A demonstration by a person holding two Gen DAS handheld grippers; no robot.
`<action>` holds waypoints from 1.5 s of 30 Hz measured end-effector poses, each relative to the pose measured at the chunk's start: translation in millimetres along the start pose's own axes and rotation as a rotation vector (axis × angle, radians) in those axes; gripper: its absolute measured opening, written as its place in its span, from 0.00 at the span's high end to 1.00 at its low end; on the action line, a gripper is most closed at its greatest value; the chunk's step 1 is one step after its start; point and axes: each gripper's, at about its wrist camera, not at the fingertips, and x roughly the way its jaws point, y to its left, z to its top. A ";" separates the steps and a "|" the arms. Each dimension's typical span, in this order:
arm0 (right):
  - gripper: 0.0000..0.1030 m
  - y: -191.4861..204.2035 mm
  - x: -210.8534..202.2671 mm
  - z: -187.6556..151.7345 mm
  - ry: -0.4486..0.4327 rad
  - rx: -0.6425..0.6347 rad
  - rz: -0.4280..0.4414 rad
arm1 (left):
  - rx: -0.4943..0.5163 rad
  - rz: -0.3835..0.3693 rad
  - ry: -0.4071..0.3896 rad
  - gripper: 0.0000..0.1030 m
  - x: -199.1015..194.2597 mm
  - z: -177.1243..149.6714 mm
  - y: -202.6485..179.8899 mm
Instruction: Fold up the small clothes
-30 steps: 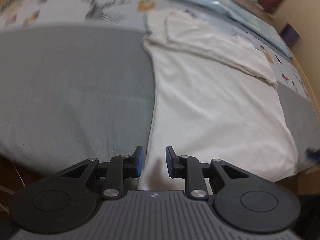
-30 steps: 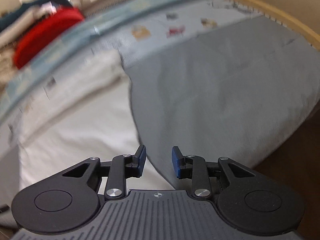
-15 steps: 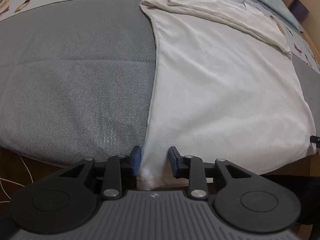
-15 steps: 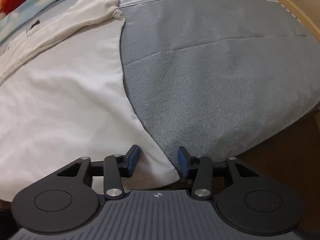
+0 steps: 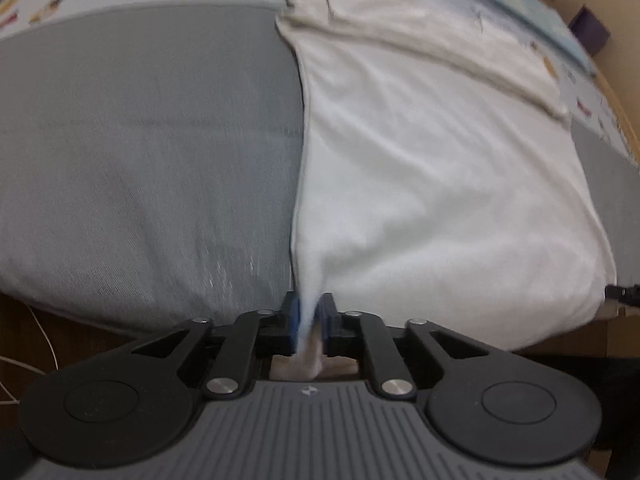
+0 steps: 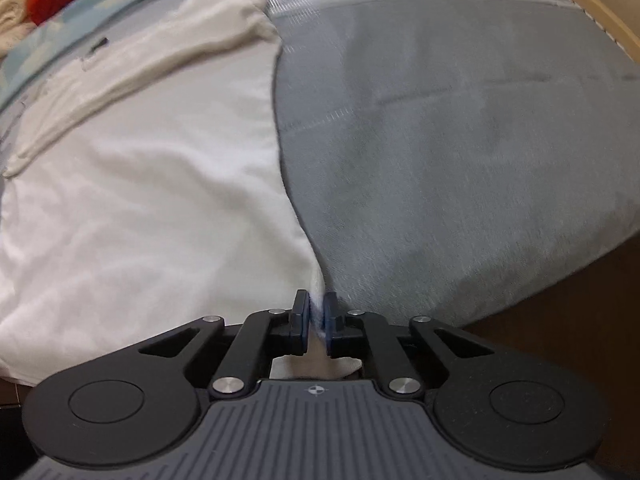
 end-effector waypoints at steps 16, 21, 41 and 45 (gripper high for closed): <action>0.96 13.3 -12.5 4.3 -0.062 -0.089 0.057 | 0.101 0.024 -0.095 0.95 -28.2 -6.0 -12.8; 0.96 6.4 -55.8 17.4 -0.186 -0.067 0.179 | 0.155 -0.033 -0.163 0.96 -71.7 -3.1 -18.5; 0.97 -64.8 -197.2 -22.0 -0.256 -0.021 0.507 | 0.247 -0.167 -0.326 0.96 -213.4 -45.7 18.4; 0.97 -55.0 -162.1 9.5 -0.257 -0.020 0.440 | 0.193 -0.111 -0.313 0.96 -166.1 5.6 12.5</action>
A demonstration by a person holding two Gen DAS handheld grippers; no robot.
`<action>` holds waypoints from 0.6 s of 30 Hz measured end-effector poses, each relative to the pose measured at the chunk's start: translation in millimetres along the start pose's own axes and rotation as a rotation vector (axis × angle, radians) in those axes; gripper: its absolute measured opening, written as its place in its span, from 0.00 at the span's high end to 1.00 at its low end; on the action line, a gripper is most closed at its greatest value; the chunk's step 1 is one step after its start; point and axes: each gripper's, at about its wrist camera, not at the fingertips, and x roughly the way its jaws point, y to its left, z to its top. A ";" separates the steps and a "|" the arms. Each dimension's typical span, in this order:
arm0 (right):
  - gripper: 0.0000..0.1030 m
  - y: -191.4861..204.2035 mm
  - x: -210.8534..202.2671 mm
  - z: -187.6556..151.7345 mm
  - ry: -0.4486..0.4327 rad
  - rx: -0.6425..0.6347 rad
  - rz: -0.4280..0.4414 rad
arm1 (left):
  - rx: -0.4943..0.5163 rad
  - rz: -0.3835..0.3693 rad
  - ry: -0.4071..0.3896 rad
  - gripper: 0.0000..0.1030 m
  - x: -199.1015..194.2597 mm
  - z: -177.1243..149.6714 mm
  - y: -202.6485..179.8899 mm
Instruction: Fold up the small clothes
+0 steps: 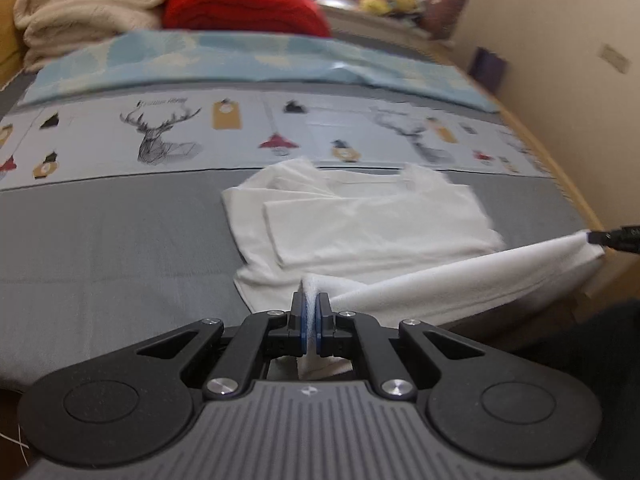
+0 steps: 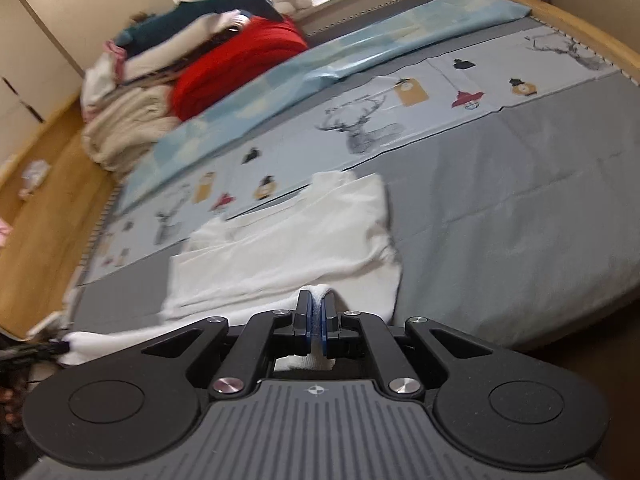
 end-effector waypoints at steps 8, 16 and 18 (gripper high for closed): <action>0.97 -11.3 148.1 65.1 0.079 0.030 -0.167 | -0.044 0.103 0.090 0.95 137.2 60.8 39.2; 0.93 -11.5 207.5 74.0 0.065 -0.011 -0.261 | -0.121 0.191 0.174 0.83 159.4 63.2 67.8; 0.91 -8.6 199.1 80.2 0.013 -0.030 -0.268 | -0.119 0.190 0.213 0.77 162.6 58.5 69.5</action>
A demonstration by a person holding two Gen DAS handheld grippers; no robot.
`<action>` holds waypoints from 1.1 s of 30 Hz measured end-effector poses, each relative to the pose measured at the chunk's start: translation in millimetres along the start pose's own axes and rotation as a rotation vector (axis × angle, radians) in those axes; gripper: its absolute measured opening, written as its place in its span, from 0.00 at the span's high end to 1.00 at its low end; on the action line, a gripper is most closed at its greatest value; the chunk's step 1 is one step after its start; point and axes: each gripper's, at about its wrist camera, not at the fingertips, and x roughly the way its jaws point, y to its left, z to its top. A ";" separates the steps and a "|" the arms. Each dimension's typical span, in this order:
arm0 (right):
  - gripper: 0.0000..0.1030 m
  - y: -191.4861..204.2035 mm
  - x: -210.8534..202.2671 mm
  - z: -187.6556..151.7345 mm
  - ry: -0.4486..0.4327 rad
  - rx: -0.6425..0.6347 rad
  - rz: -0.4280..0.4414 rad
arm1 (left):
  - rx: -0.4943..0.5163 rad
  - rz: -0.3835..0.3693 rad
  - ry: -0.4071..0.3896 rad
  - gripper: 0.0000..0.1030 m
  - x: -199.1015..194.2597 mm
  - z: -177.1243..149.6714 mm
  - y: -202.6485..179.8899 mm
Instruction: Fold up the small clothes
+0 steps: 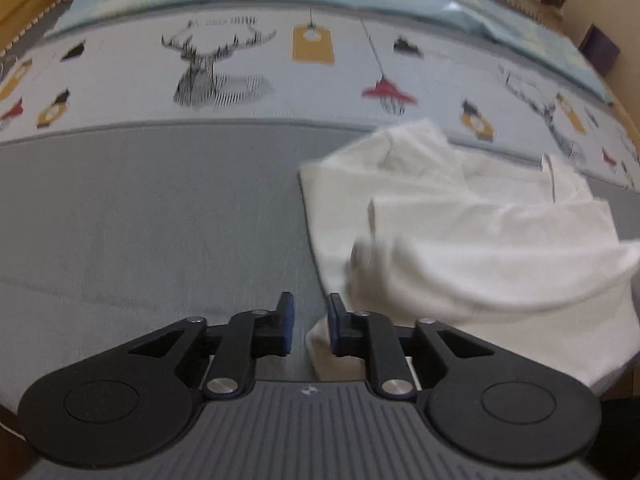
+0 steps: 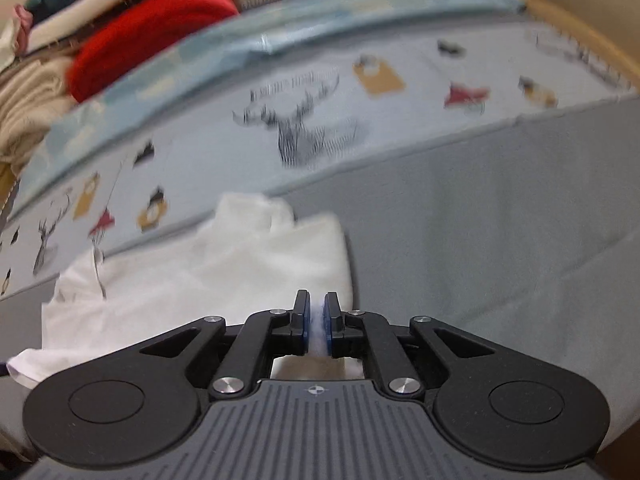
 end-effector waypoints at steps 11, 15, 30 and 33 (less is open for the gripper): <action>0.78 -14.2 15.5 -24.9 0.100 -0.144 -0.066 | 0.022 -0.008 0.006 0.57 12.8 -13.0 -27.3; 0.76 -5.6 28.6 -30.5 0.120 -0.232 -0.093 | 0.013 -0.005 -0.002 0.51 22.8 -0.1 -39.5; 0.76 8.0 68.9 9.7 0.045 -0.127 -0.048 | -0.075 -0.023 -0.035 0.51 48.5 36.0 -41.4; 0.76 12.0 76.1 13.9 0.047 -0.118 -0.036 | -0.077 -0.040 -0.039 0.53 53.1 39.1 -41.1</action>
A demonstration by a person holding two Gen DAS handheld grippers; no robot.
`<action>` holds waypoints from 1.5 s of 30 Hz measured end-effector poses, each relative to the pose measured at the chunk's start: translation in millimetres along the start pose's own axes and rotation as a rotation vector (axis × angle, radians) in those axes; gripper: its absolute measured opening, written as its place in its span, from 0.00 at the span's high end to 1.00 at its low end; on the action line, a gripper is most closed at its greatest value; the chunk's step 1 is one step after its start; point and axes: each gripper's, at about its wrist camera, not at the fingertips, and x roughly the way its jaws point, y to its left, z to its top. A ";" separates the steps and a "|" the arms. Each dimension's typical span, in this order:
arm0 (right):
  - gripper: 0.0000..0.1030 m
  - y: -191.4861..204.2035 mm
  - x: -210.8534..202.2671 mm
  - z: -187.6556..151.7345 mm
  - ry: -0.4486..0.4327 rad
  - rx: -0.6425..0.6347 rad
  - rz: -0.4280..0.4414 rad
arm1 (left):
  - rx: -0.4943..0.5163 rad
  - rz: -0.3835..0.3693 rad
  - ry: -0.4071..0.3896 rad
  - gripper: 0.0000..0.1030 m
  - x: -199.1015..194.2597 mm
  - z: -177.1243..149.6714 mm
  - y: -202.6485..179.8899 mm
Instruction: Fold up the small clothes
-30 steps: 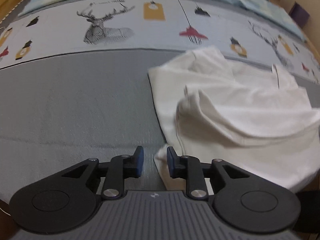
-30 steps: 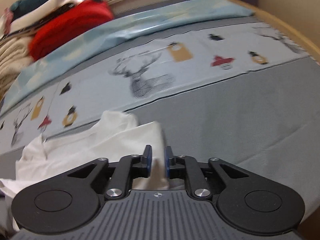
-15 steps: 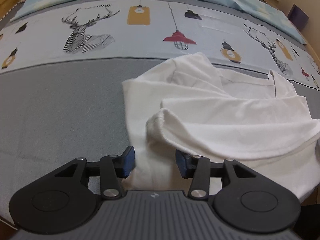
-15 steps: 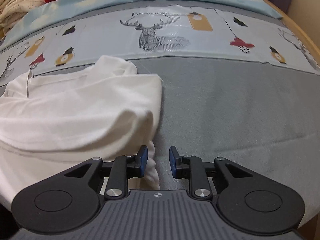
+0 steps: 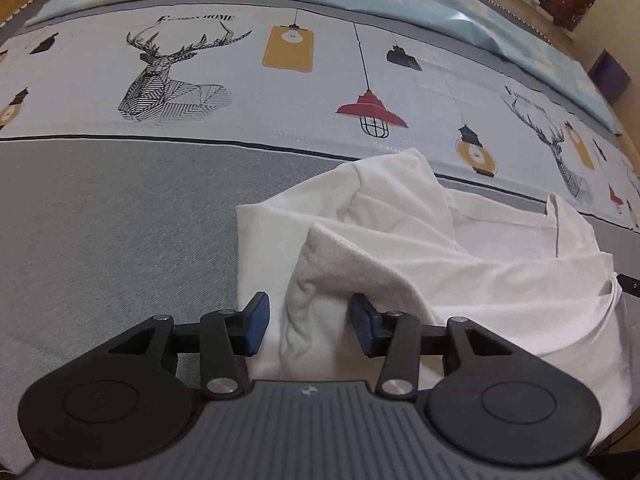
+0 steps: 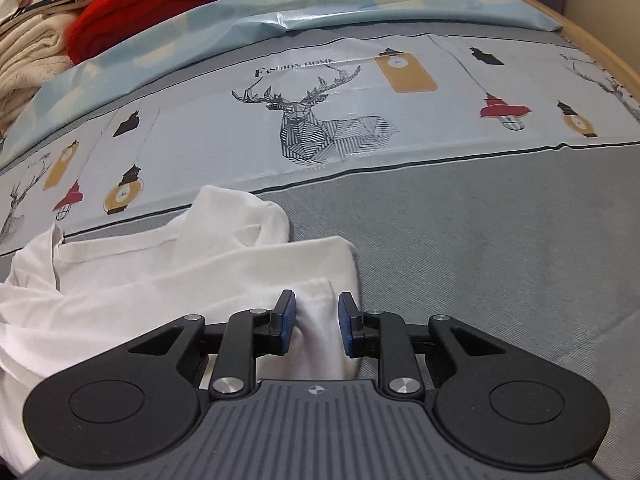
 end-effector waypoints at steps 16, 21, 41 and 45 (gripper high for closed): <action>0.97 -35.0 -21.4 18.0 -0.141 0.243 -0.018 | -0.047 -0.018 -0.017 0.90 2.0 13.3 10.8; 0.66 -24.4 -12.9 10.7 -0.028 0.143 0.097 | -0.053 -0.032 0.003 0.67 7.1 12.4 15.2; 0.54 -34.2 -17.8 11.4 -0.030 0.197 0.081 | -0.054 0.017 -0.019 0.83 14.7 14.5 16.5; 0.54 -17.8 -13.3 2.4 0.044 0.031 0.094 | -0.048 0.002 0.001 0.79 17.4 14.4 14.3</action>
